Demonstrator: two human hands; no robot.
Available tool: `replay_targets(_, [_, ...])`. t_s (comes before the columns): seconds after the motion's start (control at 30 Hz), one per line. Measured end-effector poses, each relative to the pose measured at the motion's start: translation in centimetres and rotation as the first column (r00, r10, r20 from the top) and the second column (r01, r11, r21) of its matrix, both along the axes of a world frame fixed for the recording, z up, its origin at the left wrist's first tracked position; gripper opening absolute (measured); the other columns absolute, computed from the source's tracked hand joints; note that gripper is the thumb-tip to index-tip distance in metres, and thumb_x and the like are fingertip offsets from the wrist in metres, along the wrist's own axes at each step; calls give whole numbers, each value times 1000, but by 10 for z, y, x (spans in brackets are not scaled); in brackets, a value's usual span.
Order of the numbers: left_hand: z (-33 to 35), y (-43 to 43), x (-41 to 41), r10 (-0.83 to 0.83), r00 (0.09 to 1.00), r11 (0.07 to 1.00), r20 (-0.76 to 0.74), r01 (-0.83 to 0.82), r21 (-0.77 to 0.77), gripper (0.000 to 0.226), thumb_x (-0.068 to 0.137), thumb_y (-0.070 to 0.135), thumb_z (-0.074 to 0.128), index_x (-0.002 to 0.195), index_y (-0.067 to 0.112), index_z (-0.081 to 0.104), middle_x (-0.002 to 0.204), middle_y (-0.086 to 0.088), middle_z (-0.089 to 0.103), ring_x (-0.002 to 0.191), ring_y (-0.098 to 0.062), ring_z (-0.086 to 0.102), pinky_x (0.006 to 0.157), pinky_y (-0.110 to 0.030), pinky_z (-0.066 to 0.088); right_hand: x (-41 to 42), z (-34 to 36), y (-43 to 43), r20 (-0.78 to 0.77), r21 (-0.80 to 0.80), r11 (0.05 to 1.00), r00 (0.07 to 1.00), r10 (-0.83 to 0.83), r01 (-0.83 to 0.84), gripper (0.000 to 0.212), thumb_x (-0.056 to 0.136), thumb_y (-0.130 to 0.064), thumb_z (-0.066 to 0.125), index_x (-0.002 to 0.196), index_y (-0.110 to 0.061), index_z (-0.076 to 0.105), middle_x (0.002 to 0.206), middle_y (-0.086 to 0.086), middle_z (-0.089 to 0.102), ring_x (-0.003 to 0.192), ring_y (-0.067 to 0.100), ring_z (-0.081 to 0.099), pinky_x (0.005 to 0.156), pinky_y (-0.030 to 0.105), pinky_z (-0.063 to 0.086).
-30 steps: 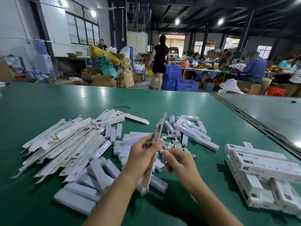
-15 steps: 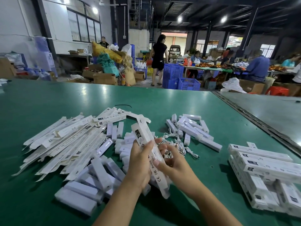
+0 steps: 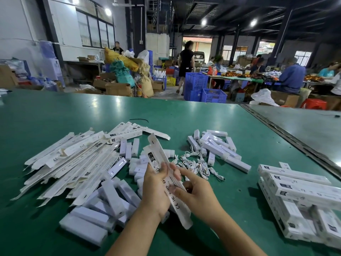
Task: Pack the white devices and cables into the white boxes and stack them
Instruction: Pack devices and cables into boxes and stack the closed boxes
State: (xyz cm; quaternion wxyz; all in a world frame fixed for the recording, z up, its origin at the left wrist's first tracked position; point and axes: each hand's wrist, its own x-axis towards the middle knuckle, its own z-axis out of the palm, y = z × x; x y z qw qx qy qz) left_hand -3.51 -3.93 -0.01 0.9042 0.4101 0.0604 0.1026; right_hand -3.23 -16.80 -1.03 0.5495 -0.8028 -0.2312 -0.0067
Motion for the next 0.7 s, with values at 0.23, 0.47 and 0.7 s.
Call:
replay_targets(0.23, [1, 7, 0, 24, 994, 991, 108, -38, 126, 37, 97, 5, 54, 126, 28, 51, 116, -6, 73, 102, -23, 72, 82, -41, 58, -1, 1, 2, -36, 211, 966, 989, -141, 146, 33, 89, -27, 71, 116, -40, 58, 68, -3, 65, 55, 7, 54, 52, 25, 41])
replay_targets(0.47, [-13, -5, -12, 57, 985, 716, 160, -152, 681, 103, 71, 51, 77, 138, 70, 1, 140, 16, 45, 99, 6, 64, 72, -12, 53, 4, 5, -4, -63, 342, 858, 920, -386, 384, 14, 86, -28, 73, 87, -16, 65, 74, -1, 64, 61, 11, 52, 58, 25, 44])
replay_targets(0.7, [-20, -8, -12, 7, 979, 355, 202, -192, 915, 70, 73, 67, 62, 126, 72, 17, 120, 19, 55, 109, 13, 50, 90, -8, 42, 5, 1, -4, -44, 368, 877, 948, -315, 309, 17, 97, -31, 57, 95, -23, 71, 82, -7, 71, 73, 9, 64, 68, 24, 49])
